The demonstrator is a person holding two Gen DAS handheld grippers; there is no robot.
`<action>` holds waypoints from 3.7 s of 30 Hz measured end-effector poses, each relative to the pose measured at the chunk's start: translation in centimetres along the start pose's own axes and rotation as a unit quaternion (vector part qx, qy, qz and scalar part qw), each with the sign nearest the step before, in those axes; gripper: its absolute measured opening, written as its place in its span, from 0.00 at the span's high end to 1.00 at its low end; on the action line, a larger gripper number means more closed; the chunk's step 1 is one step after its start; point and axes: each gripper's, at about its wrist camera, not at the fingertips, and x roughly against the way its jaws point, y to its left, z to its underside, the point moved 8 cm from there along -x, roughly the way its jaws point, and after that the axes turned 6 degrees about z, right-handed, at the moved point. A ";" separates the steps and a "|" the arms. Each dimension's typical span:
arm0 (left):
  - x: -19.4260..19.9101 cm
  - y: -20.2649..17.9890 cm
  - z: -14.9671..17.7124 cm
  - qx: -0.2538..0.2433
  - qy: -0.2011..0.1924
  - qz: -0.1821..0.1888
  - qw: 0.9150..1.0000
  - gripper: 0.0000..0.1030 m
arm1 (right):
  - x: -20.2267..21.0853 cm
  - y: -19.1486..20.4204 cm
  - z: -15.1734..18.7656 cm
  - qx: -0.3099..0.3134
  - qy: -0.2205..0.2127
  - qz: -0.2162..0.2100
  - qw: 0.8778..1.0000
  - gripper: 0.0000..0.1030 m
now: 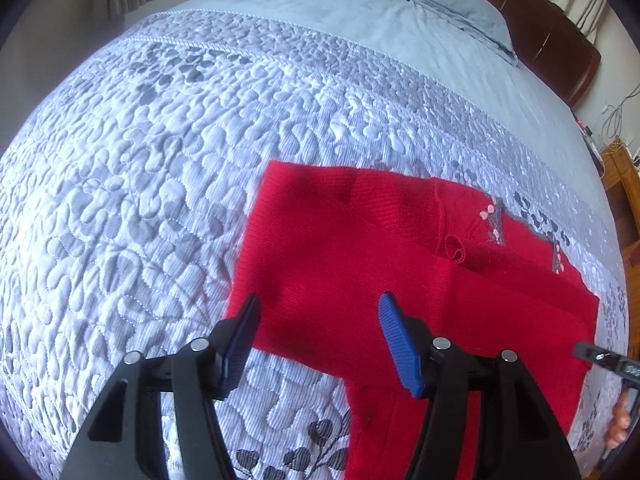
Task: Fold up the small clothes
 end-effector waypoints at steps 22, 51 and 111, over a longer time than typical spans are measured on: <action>-5.7 -6.5 1.2 -0.100 0.011 -0.092 0.991 0.36 | 3.1 -18.7 2.5 -0.105 -0.019 0.100 0.989 0.64; 3.0 -2.4 17.7 -0.116 0.110 -0.023 0.987 0.23 | 8.1 -11.8 23.3 -0.024 0.034 0.079 0.996 0.67; 2.6 -1.5 12.5 -0.006 0.075 0.069 0.995 0.53 | 7.9 -12.1 15.8 -0.058 -0.001 0.018 0.998 0.77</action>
